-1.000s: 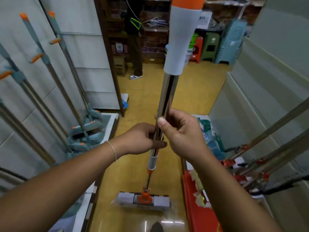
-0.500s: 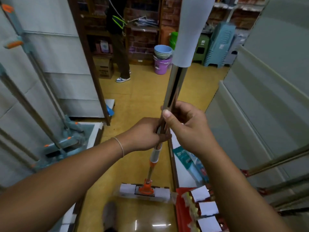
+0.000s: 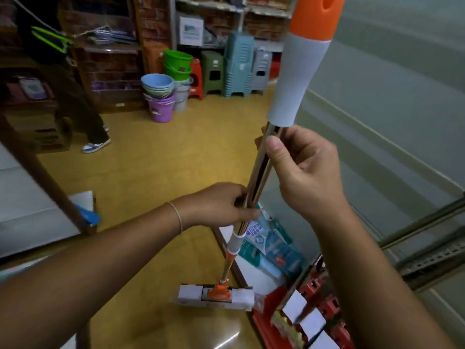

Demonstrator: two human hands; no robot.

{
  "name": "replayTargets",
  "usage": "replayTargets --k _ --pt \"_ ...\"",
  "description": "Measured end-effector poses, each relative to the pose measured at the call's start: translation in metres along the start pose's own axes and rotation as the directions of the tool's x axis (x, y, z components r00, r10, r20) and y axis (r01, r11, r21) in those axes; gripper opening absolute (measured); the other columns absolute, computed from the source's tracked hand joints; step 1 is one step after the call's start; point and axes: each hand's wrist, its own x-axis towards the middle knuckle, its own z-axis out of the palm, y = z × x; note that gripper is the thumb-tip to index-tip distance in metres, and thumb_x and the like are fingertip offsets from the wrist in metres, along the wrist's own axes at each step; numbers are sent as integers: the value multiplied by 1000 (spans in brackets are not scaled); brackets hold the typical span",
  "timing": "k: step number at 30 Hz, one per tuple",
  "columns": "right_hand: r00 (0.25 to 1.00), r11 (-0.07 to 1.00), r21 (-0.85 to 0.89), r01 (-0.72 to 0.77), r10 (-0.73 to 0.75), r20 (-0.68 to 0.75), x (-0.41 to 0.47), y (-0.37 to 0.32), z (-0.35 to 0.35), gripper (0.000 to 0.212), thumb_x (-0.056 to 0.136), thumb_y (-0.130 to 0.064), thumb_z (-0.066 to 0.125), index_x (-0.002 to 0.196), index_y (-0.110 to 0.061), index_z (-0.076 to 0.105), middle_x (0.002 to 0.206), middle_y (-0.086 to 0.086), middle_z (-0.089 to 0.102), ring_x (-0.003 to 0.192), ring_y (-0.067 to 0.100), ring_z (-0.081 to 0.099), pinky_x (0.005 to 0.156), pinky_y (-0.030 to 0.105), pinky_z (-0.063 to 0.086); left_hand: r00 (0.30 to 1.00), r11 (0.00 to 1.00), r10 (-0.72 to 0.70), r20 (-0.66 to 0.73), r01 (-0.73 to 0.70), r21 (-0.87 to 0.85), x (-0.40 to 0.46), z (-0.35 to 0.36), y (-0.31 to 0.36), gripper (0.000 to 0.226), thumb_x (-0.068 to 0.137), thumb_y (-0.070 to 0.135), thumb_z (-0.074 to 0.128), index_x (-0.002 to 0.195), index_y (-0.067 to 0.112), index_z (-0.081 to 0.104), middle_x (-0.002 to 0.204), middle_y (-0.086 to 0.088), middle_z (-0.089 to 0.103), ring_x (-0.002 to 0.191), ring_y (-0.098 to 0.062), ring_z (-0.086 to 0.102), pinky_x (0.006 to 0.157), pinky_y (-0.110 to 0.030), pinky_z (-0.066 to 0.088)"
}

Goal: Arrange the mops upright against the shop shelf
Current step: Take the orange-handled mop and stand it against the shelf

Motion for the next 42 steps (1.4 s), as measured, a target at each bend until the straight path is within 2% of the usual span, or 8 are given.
replayTargets --k 6,11,14,20,28,33,36,42 --pt "989 997 -40 -67 61 -132 30 16 -1 8 90 -17 61 87 -12 67 85 27 67 74 20 63 70 42 55 961 931 254 -107 -273 -243 45 -49 15 16 84 27 73 90 13 69 87 -8 72 84 -18 68 79 -39 56" --pt "973 994 -73 -81 63 -223 57 39 -18 12 91 -12 62 87 -1 68 84 23 69 72 19 66 69 34 57 928 899 366 -77 -373 -230 98 -62 31 12 87 21 71 85 10 67 70 4 65 66 -2 59 62 -18 46" --pt "960 993 -52 -106 89 -266 76 59 -31 14 90 -14 63 88 -1 69 85 25 70 74 22 67 71 37 58 925 894 376 -55 -378 -241 134 -61 33 18 87 20 70 92 3 67 78 -12 66 71 -12 61 66 -34 52" --pt "950 989 -14 -146 136 -281 114 98 -51 7 91 -10 64 89 -8 70 85 20 71 74 17 68 72 33 58 933 910 359 20 -345 -232 196 -68 37 8 88 14 68 83 10 64 58 19 59 58 5 55 60 -11 40" --pt "906 980 -85 -178 130 -403 142 111 -86 10 93 -12 63 88 -4 68 80 23 66 71 17 62 69 40 55 879 865 470 84 -440 -240 262 -66 62 48 74 46 67 93 2 66 88 -18 70 87 -33 67 84 -51 54" --pt "869 963 -158 -220 119 -480 163 110 -99 13 95 -6 62 91 5 67 73 16 67 67 14 62 63 29 54 831 827 537 146 -484 -287 301 -71 82 41 72 40 66 89 3 66 80 -12 69 79 -17 64 87 -48 52" --pt "830 965 -155 -212 94 -550 178 106 -103 7 94 -8 64 94 -3 69 76 6 67 68 11 63 64 24 53 806 811 560 191 -486 -326 320 -73 86 39 77 36 70 91 0 66 85 -14 71 84 -25 68 91 -52 51" --pt "744 915 -318 -249 -30 -668 206 91 -107 14 89 -21 65 91 -8 70 82 26 70 70 21 60 63 48 52 719 759 634 285 -508 -406 346 -86 97 52 73 43 67 88 -7 64 90 -28 68 84 -31 67 94 -56 48"
